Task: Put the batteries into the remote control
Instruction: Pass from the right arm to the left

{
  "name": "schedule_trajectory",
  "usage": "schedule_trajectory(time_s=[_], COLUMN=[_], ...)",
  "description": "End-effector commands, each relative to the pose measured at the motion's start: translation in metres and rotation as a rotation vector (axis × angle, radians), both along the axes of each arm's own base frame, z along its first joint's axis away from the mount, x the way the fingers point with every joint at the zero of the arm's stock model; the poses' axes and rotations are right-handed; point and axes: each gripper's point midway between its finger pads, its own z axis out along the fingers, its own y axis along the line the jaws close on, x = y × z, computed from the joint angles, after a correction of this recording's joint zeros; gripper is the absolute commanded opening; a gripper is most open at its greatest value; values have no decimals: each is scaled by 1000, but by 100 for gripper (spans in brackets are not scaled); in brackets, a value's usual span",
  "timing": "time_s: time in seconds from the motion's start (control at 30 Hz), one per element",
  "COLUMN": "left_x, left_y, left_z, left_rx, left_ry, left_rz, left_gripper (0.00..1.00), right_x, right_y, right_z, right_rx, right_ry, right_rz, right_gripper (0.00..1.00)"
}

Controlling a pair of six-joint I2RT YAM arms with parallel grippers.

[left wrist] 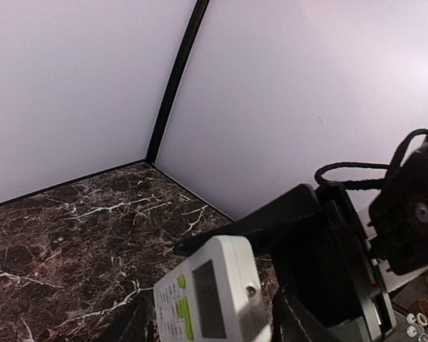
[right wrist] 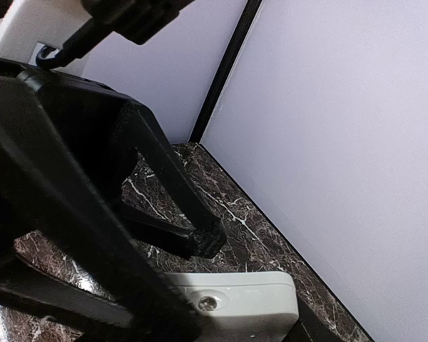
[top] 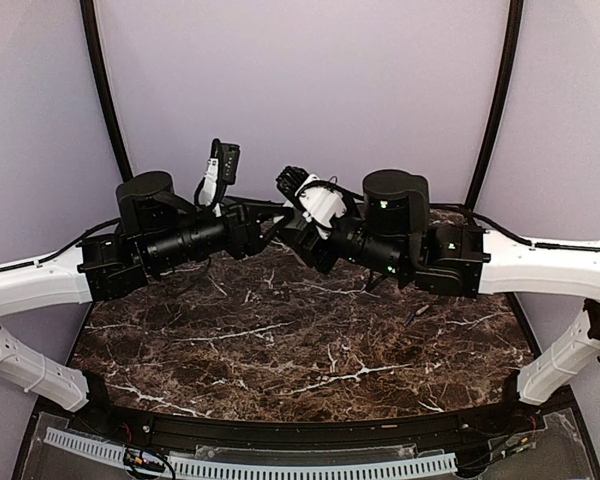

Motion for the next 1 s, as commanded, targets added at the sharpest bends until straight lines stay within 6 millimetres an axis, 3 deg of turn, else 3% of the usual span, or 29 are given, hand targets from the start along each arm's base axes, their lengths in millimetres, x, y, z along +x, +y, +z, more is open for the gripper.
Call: schedule_trajectory(time_s=[0.0,0.1,0.37,0.53,0.77,0.97], left_x=[16,16,25,22,14,10], left_y=[10,6,7,6,10,13], left_z=[-6,-8,-38,-44,-38,-25], left_rx=[68,92,211,223,175,116], left_ry=[6,6,71,86,67,31], left_rz=[113,98,143,124,99,88], left_gripper=[53,50,42,28,0,0], right_x=[-2,-2,2,6,4,3], right_y=[8,12,19,20,22,21], right_z=[17,11,5,4,5,7], right_rx=[55,27,-41,-51,-39,-37], right_ry=[-58,-67,-127,-142,-138,-149], right_rz=[-10,-18,-83,-102,-86,-83], right_gripper=[0,0,0,0,0,3])
